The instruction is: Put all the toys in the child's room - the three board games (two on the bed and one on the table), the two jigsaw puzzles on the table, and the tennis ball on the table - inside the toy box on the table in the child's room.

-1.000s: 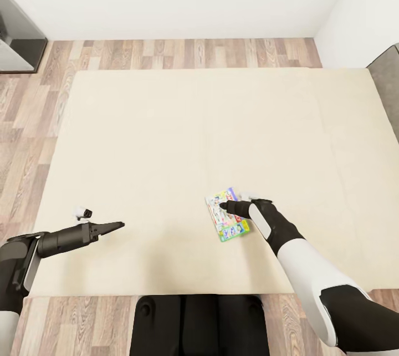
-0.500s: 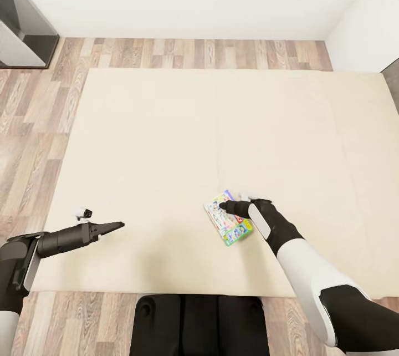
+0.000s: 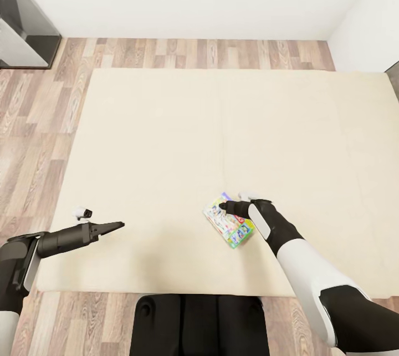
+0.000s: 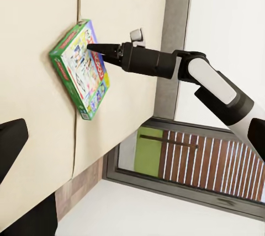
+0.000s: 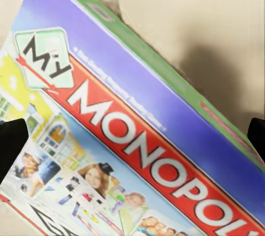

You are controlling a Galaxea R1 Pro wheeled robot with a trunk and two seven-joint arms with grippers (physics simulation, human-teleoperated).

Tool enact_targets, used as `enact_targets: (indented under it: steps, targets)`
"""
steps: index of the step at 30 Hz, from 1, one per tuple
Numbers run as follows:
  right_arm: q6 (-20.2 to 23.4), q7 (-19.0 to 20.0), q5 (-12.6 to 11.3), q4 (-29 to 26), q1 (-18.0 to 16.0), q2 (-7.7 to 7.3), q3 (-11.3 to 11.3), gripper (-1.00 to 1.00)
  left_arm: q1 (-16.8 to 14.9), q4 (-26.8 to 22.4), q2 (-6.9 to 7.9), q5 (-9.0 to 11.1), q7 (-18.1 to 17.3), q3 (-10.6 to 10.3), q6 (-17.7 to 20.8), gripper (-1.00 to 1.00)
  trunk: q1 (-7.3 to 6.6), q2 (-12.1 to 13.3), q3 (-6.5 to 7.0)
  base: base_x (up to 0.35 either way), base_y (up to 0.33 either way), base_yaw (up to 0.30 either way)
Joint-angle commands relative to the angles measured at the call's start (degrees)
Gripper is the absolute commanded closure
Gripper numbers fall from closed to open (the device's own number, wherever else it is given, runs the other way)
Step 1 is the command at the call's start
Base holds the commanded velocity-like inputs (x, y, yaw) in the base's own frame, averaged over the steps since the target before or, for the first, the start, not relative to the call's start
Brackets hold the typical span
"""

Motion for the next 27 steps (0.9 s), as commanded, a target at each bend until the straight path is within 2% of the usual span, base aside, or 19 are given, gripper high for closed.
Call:
enact_targets:
  steps: [1, 27]
  targets:
    - [0.24, -0.03, -0.05, -0.07, -0.03, -0.01, 0.09, -1.00, -0.01, 0.00, 0.02, -0.04, -0.24, -0.02, 0.61, -1.00, 0.03, -0.09, -0.06, 0.000, 0.059, 0.000]
    - [0.85, -0.03, -0.05, 0.00, -0.10, -0.01, 0.46, -1.00, -0.01, 0.00, 0.02, -0.04, -0.24, -0.06, 0.61, -1.00, 0.03, -0.09, -0.06, 0.000, 0.088, 0.000]
